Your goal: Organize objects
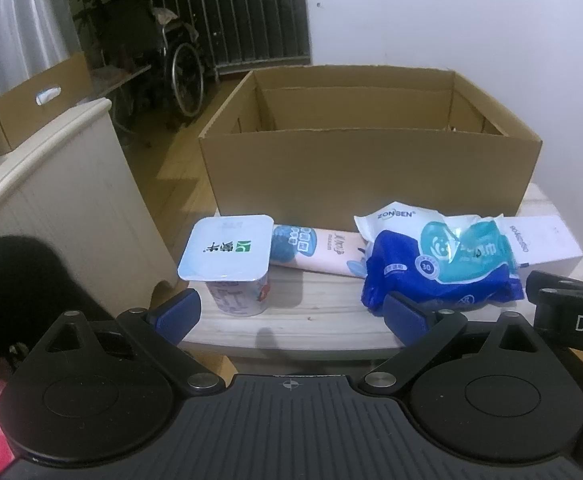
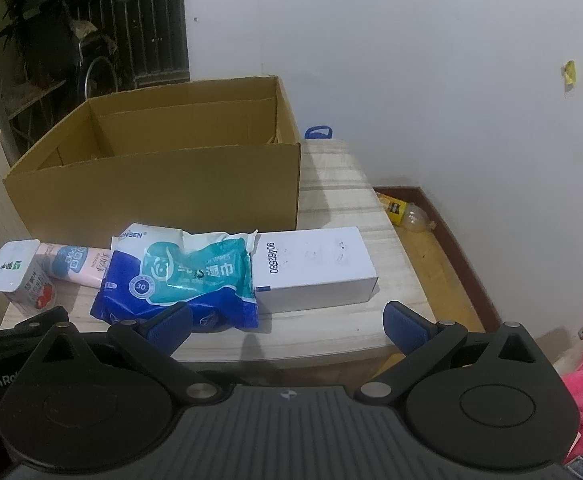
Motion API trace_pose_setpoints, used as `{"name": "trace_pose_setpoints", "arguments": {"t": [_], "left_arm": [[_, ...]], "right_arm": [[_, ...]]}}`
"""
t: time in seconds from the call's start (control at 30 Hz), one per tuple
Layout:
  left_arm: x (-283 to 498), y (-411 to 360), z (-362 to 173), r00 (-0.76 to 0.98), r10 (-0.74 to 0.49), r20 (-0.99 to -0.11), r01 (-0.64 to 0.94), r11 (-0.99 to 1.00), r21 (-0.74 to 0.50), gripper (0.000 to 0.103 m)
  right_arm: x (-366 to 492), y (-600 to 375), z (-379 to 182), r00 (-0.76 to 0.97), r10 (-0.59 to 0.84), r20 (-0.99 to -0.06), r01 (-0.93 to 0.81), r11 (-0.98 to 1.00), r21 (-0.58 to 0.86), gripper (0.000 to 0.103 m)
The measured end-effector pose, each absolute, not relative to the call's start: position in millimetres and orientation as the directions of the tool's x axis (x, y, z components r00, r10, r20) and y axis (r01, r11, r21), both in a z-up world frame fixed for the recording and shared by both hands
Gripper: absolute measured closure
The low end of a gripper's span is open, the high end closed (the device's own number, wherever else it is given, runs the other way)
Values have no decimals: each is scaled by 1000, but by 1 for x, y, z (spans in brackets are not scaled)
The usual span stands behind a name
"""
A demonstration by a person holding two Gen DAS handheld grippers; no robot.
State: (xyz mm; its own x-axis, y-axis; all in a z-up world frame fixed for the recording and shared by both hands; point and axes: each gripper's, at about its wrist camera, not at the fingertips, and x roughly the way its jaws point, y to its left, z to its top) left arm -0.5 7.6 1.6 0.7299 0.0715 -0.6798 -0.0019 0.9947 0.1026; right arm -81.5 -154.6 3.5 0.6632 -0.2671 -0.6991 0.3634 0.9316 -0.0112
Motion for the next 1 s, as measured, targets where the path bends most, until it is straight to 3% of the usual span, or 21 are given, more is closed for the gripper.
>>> {"name": "trace_pose_setpoints", "arguments": {"t": [1.0], "left_arm": [[-1, 7, 1, 727, 70, -683, 4, 994, 105, 4]], "right_arm": [[-82, -156, 4, 665, -265, -698, 365, 931, -6, 0]]}}
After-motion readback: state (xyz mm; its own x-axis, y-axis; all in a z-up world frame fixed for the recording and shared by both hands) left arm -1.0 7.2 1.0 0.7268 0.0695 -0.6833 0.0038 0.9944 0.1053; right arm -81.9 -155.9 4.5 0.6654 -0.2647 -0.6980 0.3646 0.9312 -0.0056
